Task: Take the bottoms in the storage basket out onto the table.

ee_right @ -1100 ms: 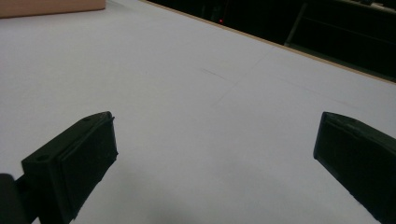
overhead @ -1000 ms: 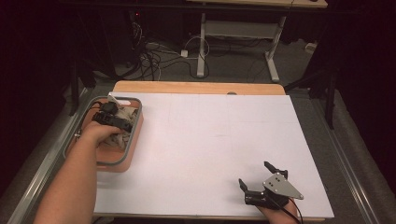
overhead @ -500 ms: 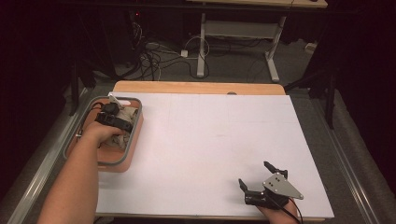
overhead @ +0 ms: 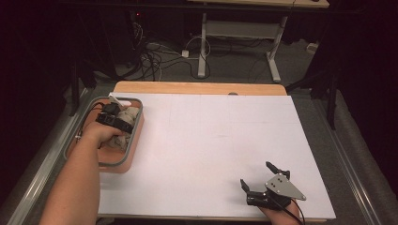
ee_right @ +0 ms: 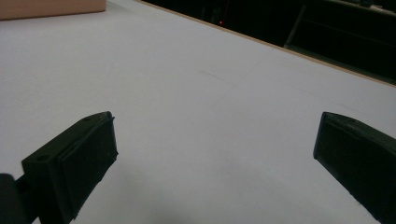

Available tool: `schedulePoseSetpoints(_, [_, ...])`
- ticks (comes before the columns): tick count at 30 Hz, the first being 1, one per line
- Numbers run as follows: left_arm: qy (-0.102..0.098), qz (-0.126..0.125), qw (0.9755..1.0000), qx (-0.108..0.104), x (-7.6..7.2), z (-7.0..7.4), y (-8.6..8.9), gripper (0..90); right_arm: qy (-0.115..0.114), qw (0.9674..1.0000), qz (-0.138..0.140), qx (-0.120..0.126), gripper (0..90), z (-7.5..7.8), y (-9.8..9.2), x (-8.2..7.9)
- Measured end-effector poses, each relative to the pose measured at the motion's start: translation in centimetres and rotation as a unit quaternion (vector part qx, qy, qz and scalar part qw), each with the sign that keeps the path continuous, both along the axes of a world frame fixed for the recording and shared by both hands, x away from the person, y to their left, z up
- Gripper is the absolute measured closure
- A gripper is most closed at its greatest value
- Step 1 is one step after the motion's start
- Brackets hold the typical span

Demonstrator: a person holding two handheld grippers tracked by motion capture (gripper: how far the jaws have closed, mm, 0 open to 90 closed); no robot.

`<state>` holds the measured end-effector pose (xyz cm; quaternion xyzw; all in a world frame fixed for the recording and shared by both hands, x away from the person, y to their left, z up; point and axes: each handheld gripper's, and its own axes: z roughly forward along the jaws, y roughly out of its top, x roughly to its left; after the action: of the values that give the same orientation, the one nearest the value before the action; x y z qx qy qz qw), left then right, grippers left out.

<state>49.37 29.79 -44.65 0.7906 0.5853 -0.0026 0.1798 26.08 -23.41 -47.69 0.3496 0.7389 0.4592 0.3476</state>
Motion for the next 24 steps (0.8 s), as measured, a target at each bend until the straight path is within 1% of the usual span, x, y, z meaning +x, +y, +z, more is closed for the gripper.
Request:
schedulePoseSetpoints(3, [-0.004, -0.006, 1.0, -0.001, -0.1, 0.1, 0.0, 41.5, 0.0, 1.0, -0.001, 0.0, 0.4, 0.0, 0.0, 0.0])
schedulePoseSetpoints(4, [-0.008, -0.009, 0.9999, -0.001, -0.1, 0.1, 0.0, 42.5, 0.0, 1.0, -0.001, -0.001, 0.4, 0.0, 0.0, 0.0])
schedulePoseSetpoints(11, [-0.019, -0.021, 0.9995, 0.016, -0.5, 0.5, -0.5, 49.6, -0.001, 1.0, -0.002, 0.001, 0.4, 0.0, 0.0, 0.0])
schedulePoseSetpoints(14, [-0.02, -0.024, 0.9992, 0.025, -0.6, 0.7, -0.6, 50.7, -0.002, 1.0, -0.002, 0.002, 0.4, 0.1, -0.1, 0.0])
schedulePoseSetpoints(18, [-0.012, -0.024, 0.9991, 0.031, -0.9, 0.9, -0.8, 51.4, -0.002, 1.0, -0.003, 0.004, 0.4, 0.1, -0.1, 0.0])
schedulePoseSetpoints(21, [-0.001, -0.024, 0.9991, 0.036, -1.2, 1.1, -0.9, 51.7, -0.002, 1.0, -0.002, 0.005, 0.4, 0.1, -0.2, 0.0])
schedulePoseSetpoints(24, [0.011, -0.021, 0.9991, 0.035, -1.5, 1.2, -0.8, 52.0, -0.003, 1.0, -0.001, 0.006, 0.4, 0.2, -0.2, 0.0])
